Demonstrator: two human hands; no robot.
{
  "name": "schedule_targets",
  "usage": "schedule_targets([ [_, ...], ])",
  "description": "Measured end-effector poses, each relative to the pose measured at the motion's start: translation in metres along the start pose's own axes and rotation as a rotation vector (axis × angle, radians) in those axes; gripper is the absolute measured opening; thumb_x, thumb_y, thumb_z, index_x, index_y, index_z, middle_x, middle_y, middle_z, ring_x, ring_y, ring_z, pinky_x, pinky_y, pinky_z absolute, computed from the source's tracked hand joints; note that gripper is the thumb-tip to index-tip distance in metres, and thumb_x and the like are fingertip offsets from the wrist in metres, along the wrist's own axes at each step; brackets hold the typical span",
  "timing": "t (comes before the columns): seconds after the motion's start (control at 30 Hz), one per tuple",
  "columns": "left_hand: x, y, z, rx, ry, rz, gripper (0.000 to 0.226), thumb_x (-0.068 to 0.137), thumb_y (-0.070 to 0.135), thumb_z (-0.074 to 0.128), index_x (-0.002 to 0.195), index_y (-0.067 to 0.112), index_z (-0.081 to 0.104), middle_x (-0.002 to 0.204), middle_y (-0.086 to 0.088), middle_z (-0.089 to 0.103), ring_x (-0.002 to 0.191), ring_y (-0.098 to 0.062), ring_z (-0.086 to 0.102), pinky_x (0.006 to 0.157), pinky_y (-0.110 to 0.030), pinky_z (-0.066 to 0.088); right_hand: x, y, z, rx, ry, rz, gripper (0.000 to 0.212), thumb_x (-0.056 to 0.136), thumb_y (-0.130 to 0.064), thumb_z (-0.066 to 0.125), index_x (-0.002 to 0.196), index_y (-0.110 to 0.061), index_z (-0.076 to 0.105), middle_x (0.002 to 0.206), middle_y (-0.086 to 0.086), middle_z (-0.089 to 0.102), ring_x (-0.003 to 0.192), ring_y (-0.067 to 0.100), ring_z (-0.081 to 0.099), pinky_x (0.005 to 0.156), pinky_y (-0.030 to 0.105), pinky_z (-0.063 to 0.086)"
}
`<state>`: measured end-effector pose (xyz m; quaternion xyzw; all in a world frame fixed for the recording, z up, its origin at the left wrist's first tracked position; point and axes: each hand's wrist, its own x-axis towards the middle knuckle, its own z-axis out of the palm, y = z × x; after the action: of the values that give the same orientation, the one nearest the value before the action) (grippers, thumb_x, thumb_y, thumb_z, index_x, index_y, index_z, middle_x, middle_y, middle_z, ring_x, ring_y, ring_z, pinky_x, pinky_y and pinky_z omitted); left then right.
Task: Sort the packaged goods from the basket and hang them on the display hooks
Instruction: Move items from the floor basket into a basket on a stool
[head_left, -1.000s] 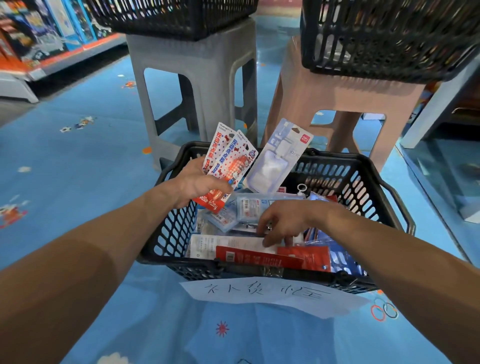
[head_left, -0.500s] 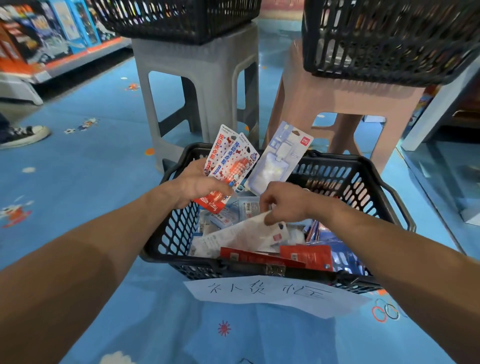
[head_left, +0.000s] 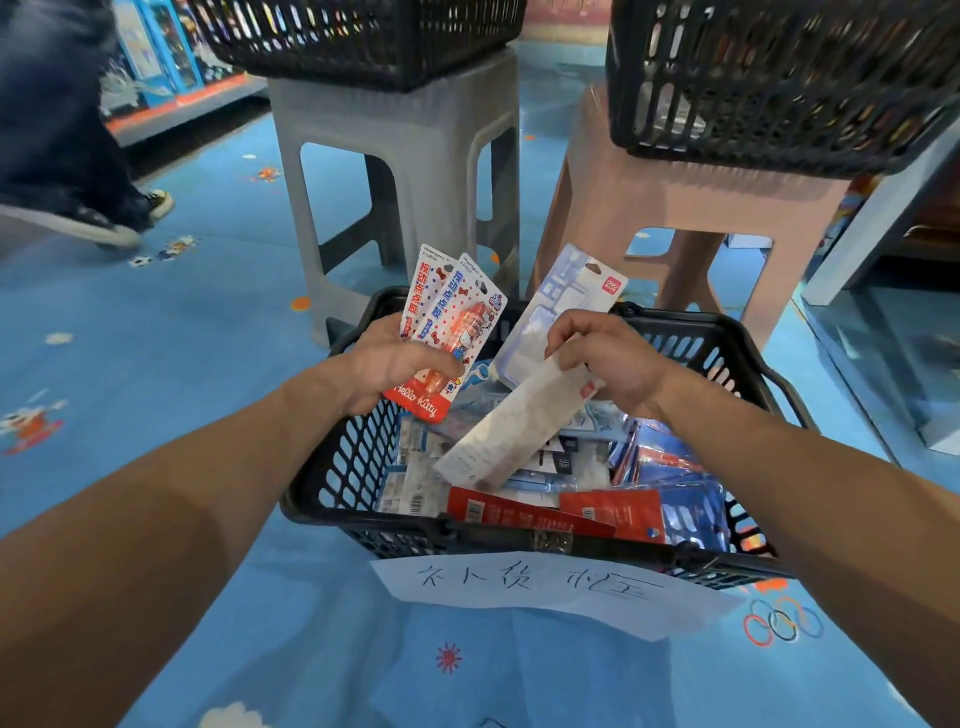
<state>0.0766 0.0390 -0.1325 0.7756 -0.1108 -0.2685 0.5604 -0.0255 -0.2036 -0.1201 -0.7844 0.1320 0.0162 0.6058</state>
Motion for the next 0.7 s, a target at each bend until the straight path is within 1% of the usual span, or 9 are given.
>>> schedule_targets([
  [0.07,-0.001,0.000,0.000,-0.020,-0.018,-0.009,0.048,0.073,0.001,0.087,0.113,0.019,0.066,0.098,-0.005,0.079,0.089,-0.025,0.077,0.075,-0.038,0.061,0.001,-0.003,-0.002,0.072,0.070,0.009,0.023,0.061,0.002,0.052,0.057,-0.020,0.060,0.073,0.004,0.053,0.073,0.022,0.044,0.057,0.028,0.031],
  [0.1,-0.001,-0.001,-0.001,-0.022,-0.023,-0.013,0.049,0.073,0.001,0.087,0.114,0.018,0.066,0.099,-0.005,0.079,0.090,-0.026,0.077,0.076,-0.039,0.061,0.002,-0.004,-0.004,0.109,0.106,0.016,0.026,0.060,0.005,0.048,0.053,-0.018,0.058,0.071,0.005,0.052,0.073,0.022,0.044,0.059,0.028,0.031],
  [0.23,0.004,-0.006,0.000,-0.024,-0.031,-0.027,0.055,0.071,0.003,0.088,0.119,0.015,0.065,0.103,-0.008,0.079,0.093,-0.029,0.077,0.084,-0.045,0.062,0.005,0.001,-0.013,0.178,0.247,0.054,0.036,0.070,0.022,0.039,0.056,-0.008,0.053,0.093,0.014,0.055,0.088,0.026,0.048,0.070,0.031,0.035],
  [0.33,0.008,-0.008,0.001,-0.017,-0.039,-0.039,0.058,0.071,0.003,0.089,0.121,0.015,0.064,0.103,-0.007,0.079,0.094,-0.028,0.077,0.085,-0.046,0.062,0.006,0.013,-0.023,0.107,0.273,0.153,0.043,0.077,0.019,0.035,0.060,-0.014,0.055,0.074,0.011,0.056,0.072,0.025,0.049,0.063,0.030,0.035],
  [0.4,0.009,-0.009,0.003,-0.009,-0.043,-0.045,0.057,0.071,0.004,0.089,0.121,0.015,0.065,0.102,-0.006,0.079,0.092,-0.027,0.077,0.082,-0.044,0.062,0.005,0.020,-0.028,0.135,0.248,0.225,0.044,0.086,0.015,0.032,0.070,-0.016,0.057,0.070,0.008,0.062,0.069,0.024,0.058,0.066,0.036,0.046],
  [0.47,0.010,-0.010,0.005,-0.007,-0.045,-0.052,0.058,0.070,0.005,0.090,0.121,0.017,0.065,0.102,-0.006,0.079,0.092,-0.026,0.077,0.083,-0.045,0.062,0.004,0.024,-0.030,0.198,0.231,0.282,0.038,0.097,0.008,0.035,0.082,-0.015,0.061,0.072,0.006,0.069,0.072,0.024,0.066,0.076,0.040,0.056],
  [0.5,0.010,-0.010,0.007,-0.010,-0.046,-0.056,0.058,0.070,0.005,0.090,0.121,0.017,0.065,0.103,-0.006,0.079,0.092,-0.026,0.077,0.083,-0.044,0.062,0.003,0.025,-0.031,0.226,0.239,0.303,0.035,0.101,0.005,0.037,0.088,-0.013,0.063,0.067,0.005,0.069,0.070,0.023,0.067,0.076,0.039,0.060],
  [0.6,0.010,-0.009,0.013,-0.019,-0.048,-0.062,0.053,0.072,0.002,0.088,0.118,0.017,0.066,0.100,-0.005,0.080,0.089,-0.024,0.078,0.077,-0.039,0.062,0.004,0.028,-0.035,0.326,0.257,0.323,0.028,0.102,0.003,0.041,0.097,-0.006,0.067,0.051,0.001,0.060,0.063,0.022,0.063,0.065,0.037,0.060],
  [0.7,0.011,-0.008,0.017,-0.018,-0.048,-0.069,0.052,0.072,0.001,0.088,0.116,0.018,0.066,0.100,-0.005,0.080,0.090,-0.025,0.078,0.080,-0.041,0.062,0.004,0.028,-0.035,0.344,0.211,0.313,0.012,0.097,-0.003,0.055,0.102,-0.005,0.066,0.074,0.009,0.061,0.068,0.023,0.063,0.065,0.032,0.058],
])
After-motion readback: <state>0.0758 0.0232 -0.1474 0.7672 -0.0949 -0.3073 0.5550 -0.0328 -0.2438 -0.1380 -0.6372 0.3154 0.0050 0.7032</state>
